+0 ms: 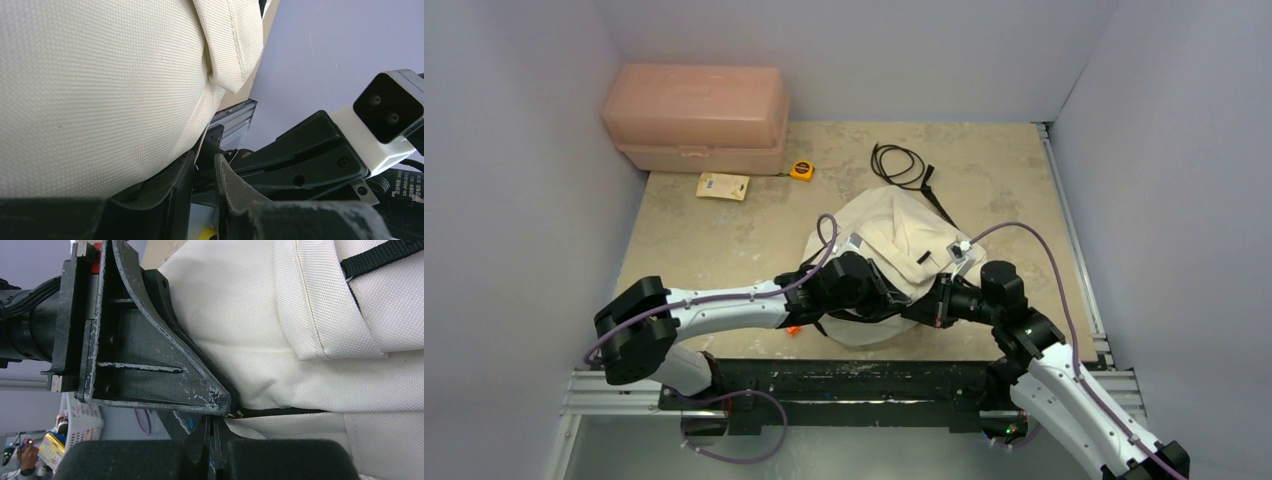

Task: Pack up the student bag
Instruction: Zip the student bag at the center of the board.

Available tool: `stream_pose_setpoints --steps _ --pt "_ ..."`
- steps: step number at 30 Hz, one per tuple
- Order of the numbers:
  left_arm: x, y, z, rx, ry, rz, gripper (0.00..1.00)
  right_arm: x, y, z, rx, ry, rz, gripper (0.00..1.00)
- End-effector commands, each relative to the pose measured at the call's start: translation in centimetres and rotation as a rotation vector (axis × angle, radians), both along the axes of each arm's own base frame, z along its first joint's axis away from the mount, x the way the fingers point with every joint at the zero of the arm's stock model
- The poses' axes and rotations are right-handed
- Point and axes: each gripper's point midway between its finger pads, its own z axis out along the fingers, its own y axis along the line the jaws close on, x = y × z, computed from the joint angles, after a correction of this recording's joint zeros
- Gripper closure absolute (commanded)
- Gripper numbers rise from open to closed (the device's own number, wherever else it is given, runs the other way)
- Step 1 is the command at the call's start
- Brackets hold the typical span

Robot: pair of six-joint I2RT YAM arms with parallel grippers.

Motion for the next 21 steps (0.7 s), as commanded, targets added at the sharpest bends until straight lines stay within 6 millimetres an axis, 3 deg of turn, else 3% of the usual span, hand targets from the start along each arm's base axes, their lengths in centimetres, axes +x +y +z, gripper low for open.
stream_pose_setpoints --steps 1,7,10,13,15,18,21 --pt "0.5 -1.4 2.3 -0.067 -0.012 0.021 0.81 0.7 0.3 1.7 0.050 -0.057 -0.026 1.00" --pt "0.3 -2.0 2.0 -0.085 0.015 0.040 0.88 1.1 0.2 1.9 0.084 -0.021 -0.082 1.00" --pt "0.1 -2.0 1.7 -0.068 0.028 0.040 0.73 1.3 0.1 2.0 0.092 -0.002 -0.113 1.00" --pt "0.0 -2.1 1.3 -0.061 0.035 0.040 0.69 1.4 0.1 2.4 0.110 0.003 -0.124 1.00" --pt "0.1 -2.4 1.4 -0.074 0.030 0.039 0.78 1.5 0.1 2.4 0.108 0.005 -0.131 1.00" --pt "0.3 -2.4 1.5 -0.080 0.020 0.046 1.00 1.5 0.0 2.2 0.096 0.012 -0.136 1.00" --pt "0.7 -1.7 1.4 -0.048 -0.002 0.071 1.00 1.3 -0.1 2.2 0.089 0.018 -0.130 1.00"
